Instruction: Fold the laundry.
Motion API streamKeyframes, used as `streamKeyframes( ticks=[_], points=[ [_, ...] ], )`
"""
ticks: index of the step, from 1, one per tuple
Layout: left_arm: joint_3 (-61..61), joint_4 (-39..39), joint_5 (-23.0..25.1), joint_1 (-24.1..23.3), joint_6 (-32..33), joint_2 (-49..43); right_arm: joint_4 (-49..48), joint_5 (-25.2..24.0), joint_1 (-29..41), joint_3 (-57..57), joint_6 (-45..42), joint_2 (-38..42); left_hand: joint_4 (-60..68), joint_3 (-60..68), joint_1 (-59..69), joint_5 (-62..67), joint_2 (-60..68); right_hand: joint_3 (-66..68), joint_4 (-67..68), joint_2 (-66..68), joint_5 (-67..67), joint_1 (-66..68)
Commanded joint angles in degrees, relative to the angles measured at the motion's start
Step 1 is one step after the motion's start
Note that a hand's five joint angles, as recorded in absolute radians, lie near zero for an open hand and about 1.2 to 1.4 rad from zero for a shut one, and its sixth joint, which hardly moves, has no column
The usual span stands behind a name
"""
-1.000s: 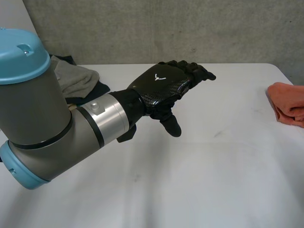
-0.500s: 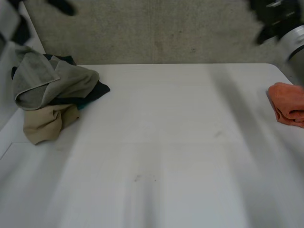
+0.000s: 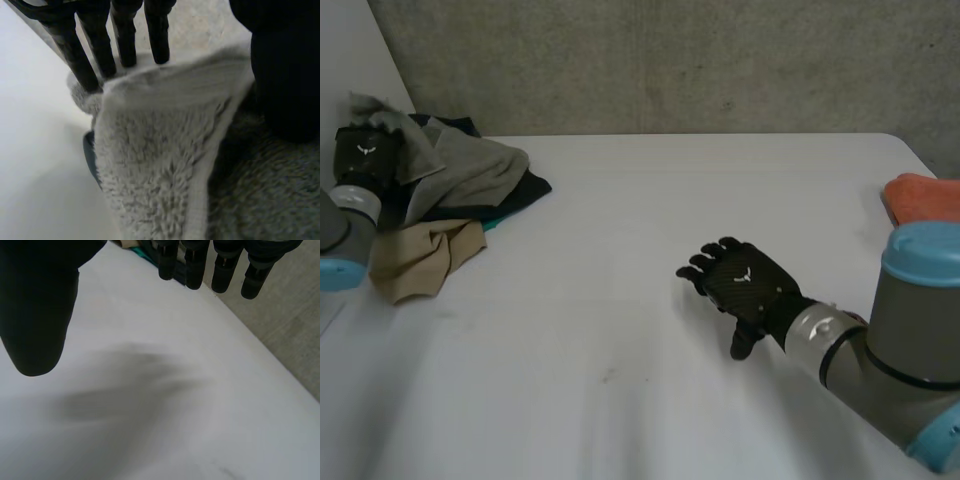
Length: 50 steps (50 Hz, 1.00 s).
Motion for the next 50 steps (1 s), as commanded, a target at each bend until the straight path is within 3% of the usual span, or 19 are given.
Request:
streamKeyframes(
  ticks=[1,3,10,20,28,33,37,38,39,41,43,47,50],
  points=[
    [3.8,0.5,-1.4,-0.6,-0.2,-3.4,-1.5,-0.1,-0.6,3.6,0.0,-2.9,54.7,55.0,52.8,54.9,54.9,-2.0,-2.1,-2.1,-2.5,-2.8],
    [2.9,0.5,-2.2,-1.3,-0.3,-2.1,-1.8,0.2,-0.7,3.3,0.0,-3.3,54.7,55.0,52.8,54.9,54.9,-2.0,-2.1,-2.1,-2.5,-2.8],
    [-7.8,1.5,-4.5,-8.8,-3.9,18.9,-2.3,1.4,-3.7,1.2,0.3,-6.0,54.7,55.0,52.8,54.9,54.9,-2.0,-2.1,-2.1,-2.5,-2.8],
    [-24.2,2.8,-4.1,-24.2,-18.3,43.6,-2.9,10.5,-6.6,-4.1,9.2,-10.4,54.7,55.0,52.8,54.9,54.9,-2.0,-2.1,-2.1,-2.5,-2.8],
    [-34.2,-0.9,-4.8,-37.3,-21.6,44.8,-2.8,11.2,-10.6,-6.4,14.0,-12.2,54.7,55.0,52.8,54.9,54.9,-2.0,-2.1,-2.1,-2.5,-2.8],
    [-38.5,-5.9,-7.3,-40.3,-21.5,39.7,-2.3,10.7,-11.1,-6.7,14.5,-12.1,54.7,55.0,52.8,54.9,54.9,-2.0,-2.1,-2.1,-2.5,-2.8],
    [-39.1,-12.0,-13.6,-40.8,-21.6,33.9,-2.0,8.9,-11.1,-6.9,14.2,-10.9,54.7,55.0,52.8,54.9,54.9,-2.0,-2.1,-2.1,-2.5,-2.8],
    [-39.2,-13.2,-15.0,-40.9,-21.6,33.4,-1.8,8.2,-11.2,-7.0,14.0,-10.2,47.1,47.4,45.2,47.3,47.3,-2.0,-2.1,-2.1,-2.5,-2.8],
    [-39.4,-15.6,-17.2,-41.2,-21.6,33.1,-1.6,7.5,-11.2,-7.2,13.8,-9.4,25.7,26.0,23.8,25.9,25.9,-2.0,-2.1,-2.1,-2.5,-2.8],
    [-39.7,-18.1,-19.6,-41.4,-21.4,34.1,-0.3,4.9,-11.2,-7.8,13.6,-6.7,2.7,3.0,0.9,3.0,2.9,-2.0,-2.1,-2.1,-2.5,-2.8],
    [-40.3,-19.5,-19.7,-41.3,-21.4,37.9,2.1,2.3,-11.2,-9.1,13.6,-4.3,-12.1,-11.8,-14.0,-11.9,-11.9,-2.0,-2.1,-2.1,-2.5,-2.8],
    [-43.5,-19.2,-18.8,-41.3,-20.8,44.7,7.1,-1.2,-11.0,-11.5,11.5,-1.6,-13.4,-13.1,-15.3,-13.2,-13.2,-2.0,-2.1,-2.1,-2.5,-2.8],
    [-45.0,-18.1,-13.9,-40.8,-18.3,48.7,11.3,-3.6,-10.5,-13.3,6.2,-0.6,-13.2,-12.9,-15.1,-13.0,-13.0,-2.0,-2.1,-2.1,-2.5,-2.8]
  ],
)
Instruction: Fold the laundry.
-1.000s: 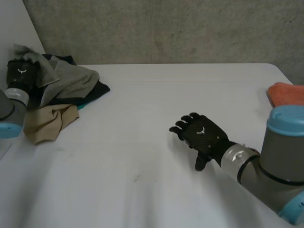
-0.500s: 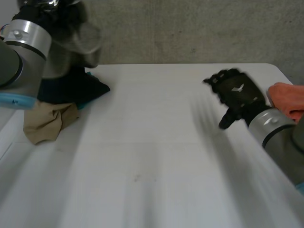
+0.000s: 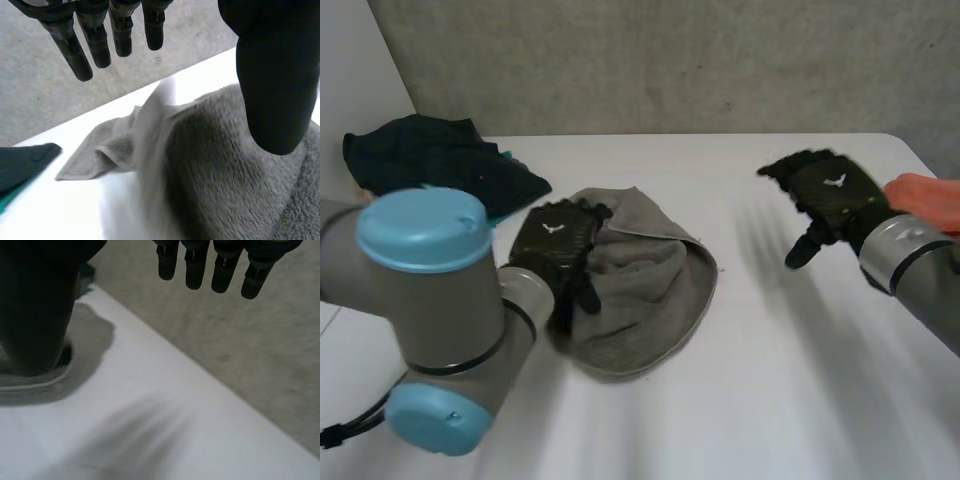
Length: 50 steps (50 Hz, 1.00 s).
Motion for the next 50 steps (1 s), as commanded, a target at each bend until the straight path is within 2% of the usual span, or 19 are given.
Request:
streamKeyframes(
  ticks=[1,4,5,6,10,15,22,26,32,36,41,42,44,45,50],
  points=[
    [-4.4,1.4,9.5,1.4,5.4,11.8,8.9,-5.9,0.6,-4.1,-8.4,3.7,-0.8,-1.3,-0.5,-0.7,-1.3,-2.0,-2.1,-2.1,-2.5,-2.8],
    [-5.4,1.4,14.2,3.7,10.2,12.4,10.4,-5.8,0.6,-5.1,-13.3,4.6,0.2,-0.3,0.5,0.3,-0.3,-2.0,-2.1,-2.1,-2.5,-2.8],
    [-6.5,1.3,17.3,5.4,14.6,12.5,10.6,-5.8,0.6,-5.2,-14.0,5.0,0.6,0.0,0.8,0.7,0.1,-2.0,-2.1,-2.1,-2.5,-2.8],
    [-7.1,1.3,18.1,6.0,16.7,12.4,10.7,-5.7,0.7,-5.4,-14.7,5.5,0.6,0.0,0.8,0.7,0.1,-2.0,-2.1,-2.1,-2.5,-2.8],
    [-9.9,0.4,20.1,8.0,26.8,12.2,10.7,-5.5,1.5,-5.2,-15.5,6.8,3.9,3.4,4.2,4.0,3.4,-2.0,-2.1,-2.1,-2.5,-2.8],
    [-15.9,0.1,20.4,9.2,34.3,12.7,10.6,-5.2,2.0,-4.2,-15.5,7.5,8.0,7.4,8.2,8.1,7.5,-2.0,-2.1,-2.1,-2.5,-2.8],
    [-20.4,0.1,19.0,10.8,34.6,13.4,10.3,-3.9,2.0,-3.7,-15.6,8.2,9.0,8.4,9.2,9.1,8.5,-2.0,-2.1,-2.1,-2.5,-2.8],
    [-21.3,1.0,17.8,15.2,34.6,12.6,10.3,-3.6,2.1,-3.5,-15.5,8.6,9.5,8.9,9.7,9.6,9.0,-2.0,-2.1,-2.1,-2.5,-2.8],
    [-20.0,4.1,17.6,16.7,34.7,7.1,10.0,-3.9,2.5,-3.6,-15.6,10.0,10.2,9.6,10.4,10.3,9.7,-2.0,-2.1,-2.1,-2.5,-2.8],
    [-18.3,5.5,17.6,16.8,34.7,2.4,8.3,-4.3,3.7,-5.2,-16.6,11.6,15.7,15.1,15.9,15.8,15.2,-2.0,-2.1,-2.1,-2.5,-2.8],
    [-17.1,5.8,17.8,16.7,34.6,-0.8,5.3,-5.0,4.9,-10.2,-19.0,14.5,39.7,39.1,40.0,39.8,39.2,-2.0,-2.1,-2.1,-2.5,-2.8],
    [-17.0,5.9,17.9,16.5,34.6,-1.0,5.1,-5.1,5.4,-11.2,-19.7,15.1,51.8,51.2,52.0,51.9,51.3,-2.0,-2.1,-2.1,-2.5,-2.8],
    [-16.9,6.1,17.8,16.1,34.6,-1.0,4.7,-6.3,6.9,-15.2,-23.2,17.5,63.9,63.4,64.2,64.0,63.4,-2.0,-2.1,-2.1,-2.5,-2.8],
    [-16.9,6.3,17.7,16.1,34.6,-0.9,5.0,-6.7,7.3,-16.8,-24.6,18.6,67.1,66.6,67.4,67.2,66.6,-2.0,-2.1,-2.1,-2.5,-2.8],
    [-17.8,7.4,17.3,15.8,32.8,2.9,7.4,-8.5,8.6,-26.6,-33.1,25.6,67.2,66.6,67.4,67.3,66.7,-2.0,-2.1,-2.1,-2.5,-2.8]
  ],
)
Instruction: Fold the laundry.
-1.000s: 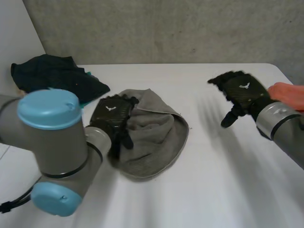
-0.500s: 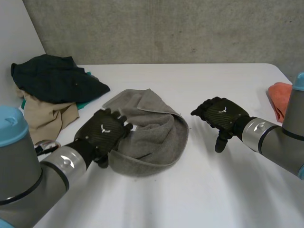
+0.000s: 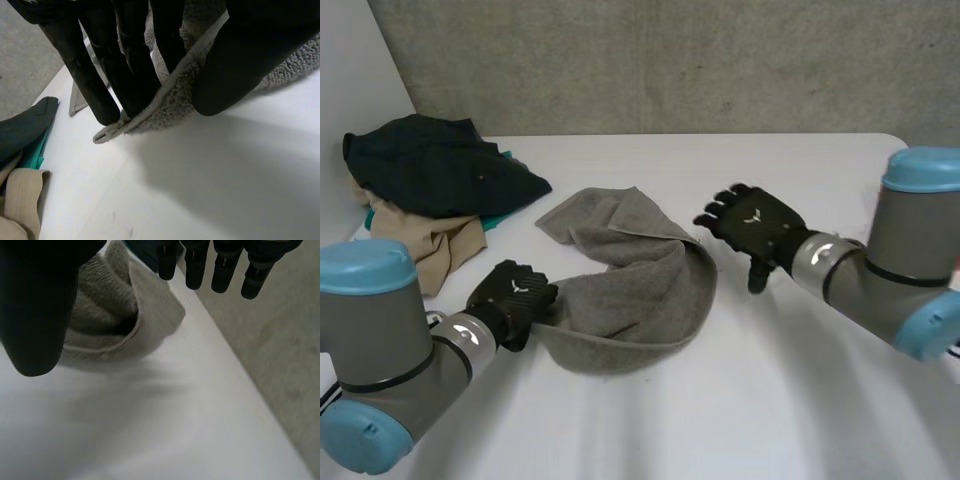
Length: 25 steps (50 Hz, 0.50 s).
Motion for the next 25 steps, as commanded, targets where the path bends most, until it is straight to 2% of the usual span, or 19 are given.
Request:
streamKeyframes(
  ticks=[1,8,14,16,17,18,23,25],
  points=[
    [-0.9,0.9,-0.5,-0.5,-2.3,4.8,3.7,-2.5,2.2,-14.5,-12.5,10.5,11.9,12.4,13.6,13.5,12.0,-2.0,-2.1,-2.1,-2.4,-2.8],
    [-2.7,0.9,-0.6,0.3,-8.3,11.5,12.4,-2.6,4.0,-25.8,-26.0,20.8,11.9,12.4,13.6,13.5,12.0,-1.1,-1.1,-1.2,-1.5,-1.9],
    [-2.4,0.9,-0.4,1.0,-9.2,15.8,13.2,-2.9,5.3,-30.3,-31.2,24.9,11.9,12.4,13.6,13.5,12.0,5.9,5.9,5.9,5.5,5.2],
    [-2.0,1.0,-0.4,1.0,-9.4,16.5,12.3,-2.8,5.5,-32.1,-30.7,26.0,11.9,12.4,13.6,13.5,12.0,22.0,22.0,21.9,21.6,21.3],
    [-1.6,1.1,-0.4,1.0,-9.6,16.8,11.7,-2.7,5.6,-32.9,-30.4,26.4,11.9,12.4,13.6,13.5,12.0,35.7,35.7,35.7,35.4,35.0],
    [-1.4,1.1,-0.4,1.0,-9.9,17.0,10.1,-2.0,6.0,-34.2,-29.3,26.7,11.9,12.4,13.6,13.5,12.0,67.6,67.6,67.6,67.2,66.9],
    [2.4,1.3,-0.5,0.9,-12.9,19.0,2.9,4.9,7.8,-35.7,-20.4,23.9,11.9,12.4,13.6,13.5,12.0,68.0,67.9,67.9,67.6,67.2],
    [4.0,1.4,-0.6,0.9,-13.8,19.8,0.7,9.2,7.4,-35.0,-14.3,19.4,11.9,12.4,13.6,13.5,12.0,68.0,67.9,67.9,67.6,67.2]
  ],
)
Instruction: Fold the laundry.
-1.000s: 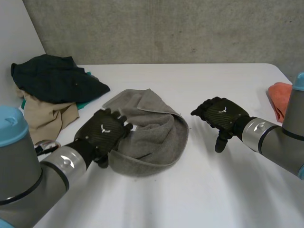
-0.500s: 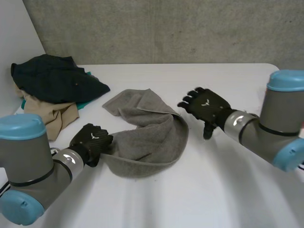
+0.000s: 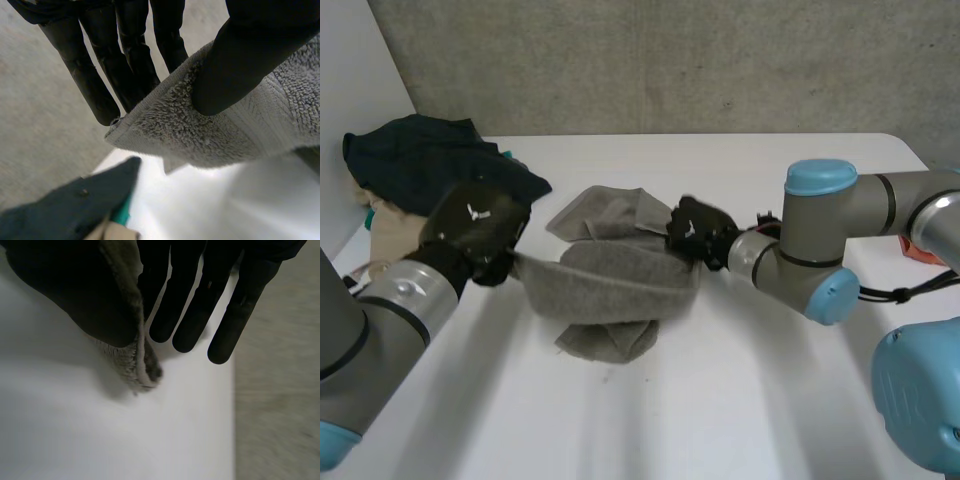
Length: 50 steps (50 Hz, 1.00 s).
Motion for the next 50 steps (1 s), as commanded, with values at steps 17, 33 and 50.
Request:
streamKeyframes(
  ticks=[17,33,50],
  points=[
    [12.8,1.0,-3.0,5.2,-10.6,7.6,14.5,16.0,-7.0,15.7,24.0,-40.9,11.5,11.9,13.6,13.5,11.6,12.8,12.5,12.6,13.0,15.4],
    [24.4,6.2,-2.8,3.9,-9.5,-17.1,18.5,14.7,-8.1,6.0,31.0,-24.6,11.5,11.9,13.6,13.5,11.6,12.8,12.5,12.6,13.0,15.4],
    [48.2,27.6,-9.5,1.9,-14.6,-20.6,-6.7,19.2,-8.0,-6.9,49.1,-27.9,11.5,11.9,13.6,13.5,11.6,12.8,12.5,12.6,13.0,15.4]
  ],
)
